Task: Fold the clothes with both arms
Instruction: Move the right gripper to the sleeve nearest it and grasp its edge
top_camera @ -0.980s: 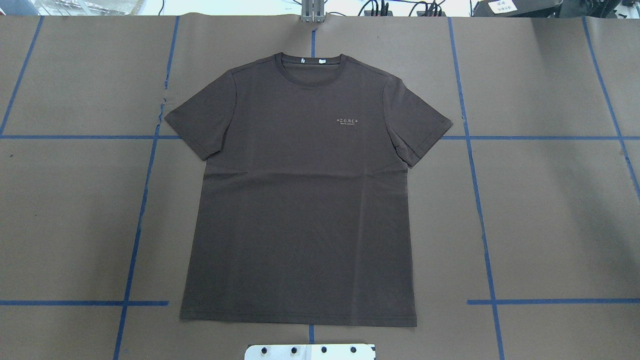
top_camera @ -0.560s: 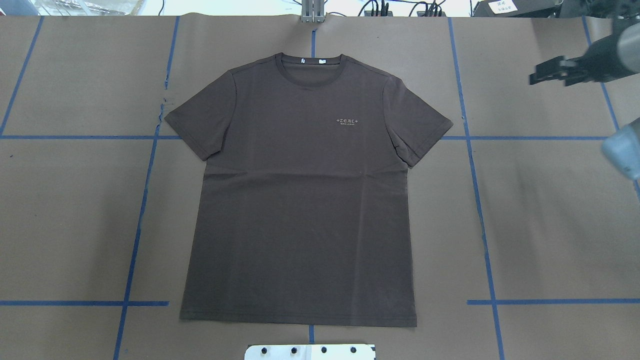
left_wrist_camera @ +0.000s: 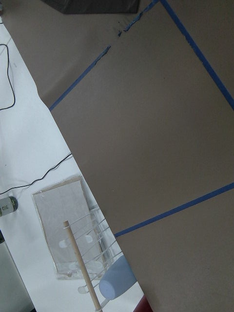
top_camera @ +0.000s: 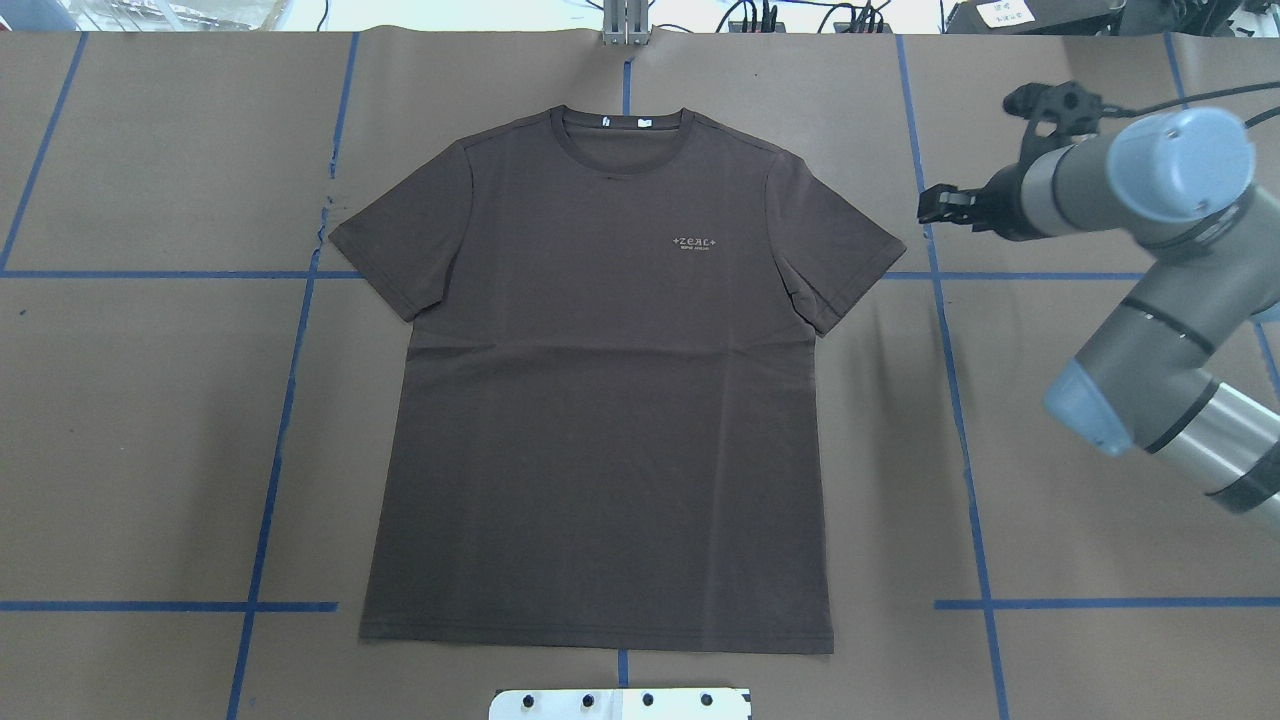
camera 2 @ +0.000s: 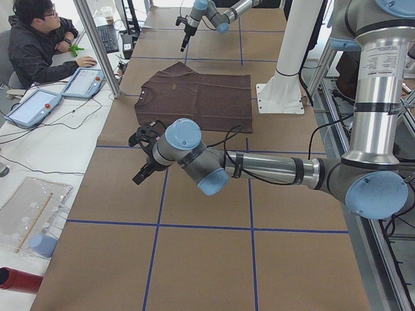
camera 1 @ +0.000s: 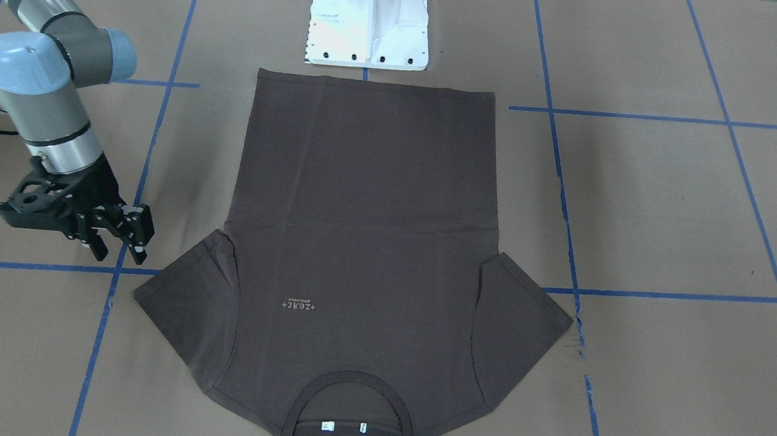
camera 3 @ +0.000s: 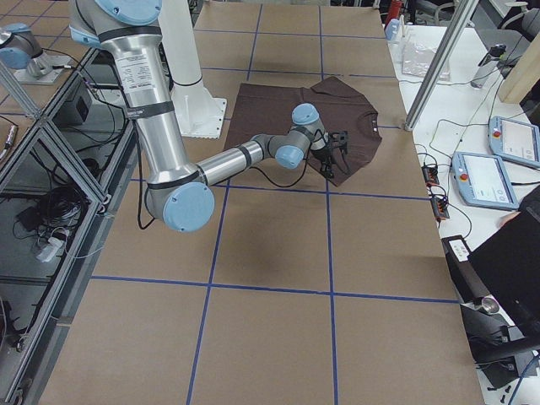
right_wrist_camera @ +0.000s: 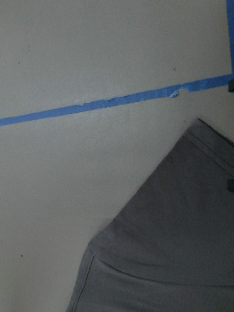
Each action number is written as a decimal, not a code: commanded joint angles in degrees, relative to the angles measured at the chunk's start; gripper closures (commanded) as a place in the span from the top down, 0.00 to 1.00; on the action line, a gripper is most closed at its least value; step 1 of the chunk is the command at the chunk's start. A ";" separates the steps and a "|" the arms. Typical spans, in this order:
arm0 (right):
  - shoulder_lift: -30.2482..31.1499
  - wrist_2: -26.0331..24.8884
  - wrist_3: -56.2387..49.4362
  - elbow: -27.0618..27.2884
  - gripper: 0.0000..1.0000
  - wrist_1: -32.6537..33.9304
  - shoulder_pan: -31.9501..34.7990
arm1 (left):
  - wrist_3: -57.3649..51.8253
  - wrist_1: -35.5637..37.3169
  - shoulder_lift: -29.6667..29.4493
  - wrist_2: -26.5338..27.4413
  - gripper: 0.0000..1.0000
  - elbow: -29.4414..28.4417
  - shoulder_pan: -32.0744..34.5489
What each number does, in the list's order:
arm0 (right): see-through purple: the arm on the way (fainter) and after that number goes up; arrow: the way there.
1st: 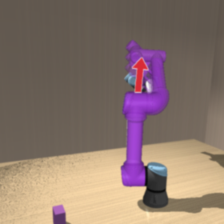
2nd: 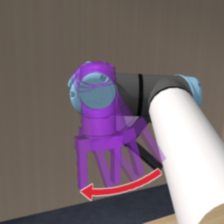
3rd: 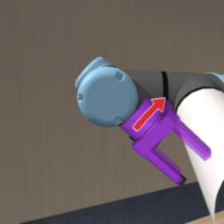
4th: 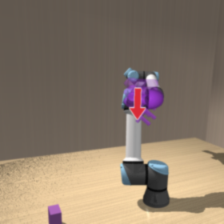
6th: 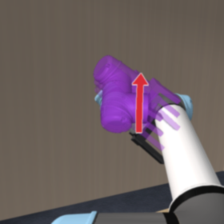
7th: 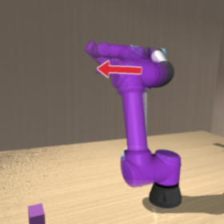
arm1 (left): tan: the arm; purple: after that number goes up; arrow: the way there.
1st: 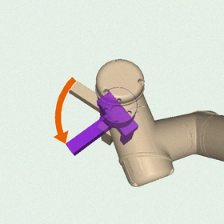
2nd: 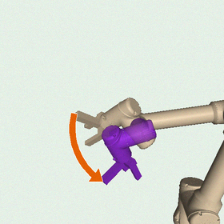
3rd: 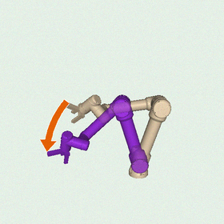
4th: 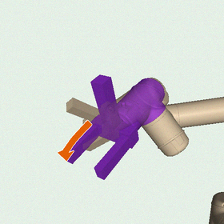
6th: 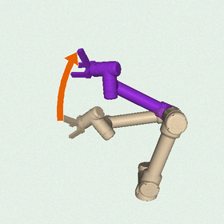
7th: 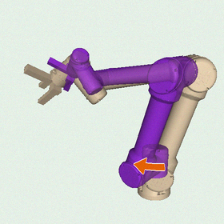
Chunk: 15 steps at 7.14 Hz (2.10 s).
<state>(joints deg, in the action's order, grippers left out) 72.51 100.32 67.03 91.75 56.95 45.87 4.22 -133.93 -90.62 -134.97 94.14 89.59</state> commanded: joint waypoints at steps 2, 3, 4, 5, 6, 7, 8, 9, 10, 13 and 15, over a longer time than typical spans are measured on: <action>-4.92 -4.16 -0.15 -7.71 0.63 -0.09 -1.74 | -0.09 -0.10 0.09 -0.03 1.00 -0.01 -0.03; -5.01 -4.60 -0.23 -8.07 0.63 0.00 -1.74 | -0.09 -0.10 0.09 -0.03 1.00 -0.01 -0.03; -5.10 -5.22 -0.24 -8.94 0.63 0.00 -1.74 | -0.09 -0.02 0.00 -0.03 1.00 -0.01 -0.03; -5.10 -5.83 -0.32 -9.74 0.62 -0.09 -1.92 | -0.09 -0.02 0.00 -0.03 1.00 -0.01 -0.03; -5.10 -6.01 -0.32 -9.92 0.62 -0.09 -2.01 | -0.09 -0.10 0.00 -0.03 1.00 -0.01 -0.03; -5.10 -6.10 -0.24 -10.01 0.62 -0.09 -2.18 | -0.09 -0.02 0.00 -0.03 1.00 -0.09 -0.03; -5.54 -6.28 -0.24 -10.18 0.62 0.00 -2.53 | -0.09 -0.02 0.00 -0.03 1.00 -0.09 -0.03; -6.41 -6.54 -0.15 -10.79 0.61 -0.09 -2.71 | -0.09 -0.10 0.00 -0.03 1.00 -0.01 -0.03; -6.86 -6.54 -0.23 -11.76 0.61 -0.09 -2.71 | -0.09 -0.02 0.00 -0.03 1.00 -0.09 -0.03; -6.77 -6.54 -0.32 -12.03 0.61 -0.09 -2.71 | -0.09 -0.02 0.00 0.06 1.00 -0.09 -0.03; -6.77 -6.63 -0.32 -12.03 0.59 0.00 -2.71 | -0.09 -0.02 0.00 0.06 1.00 -0.18 -0.03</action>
<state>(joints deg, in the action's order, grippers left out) 65.75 93.72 66.71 79.74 56.92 43.16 4.13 -133.95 -90.62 -134.96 93.99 89.56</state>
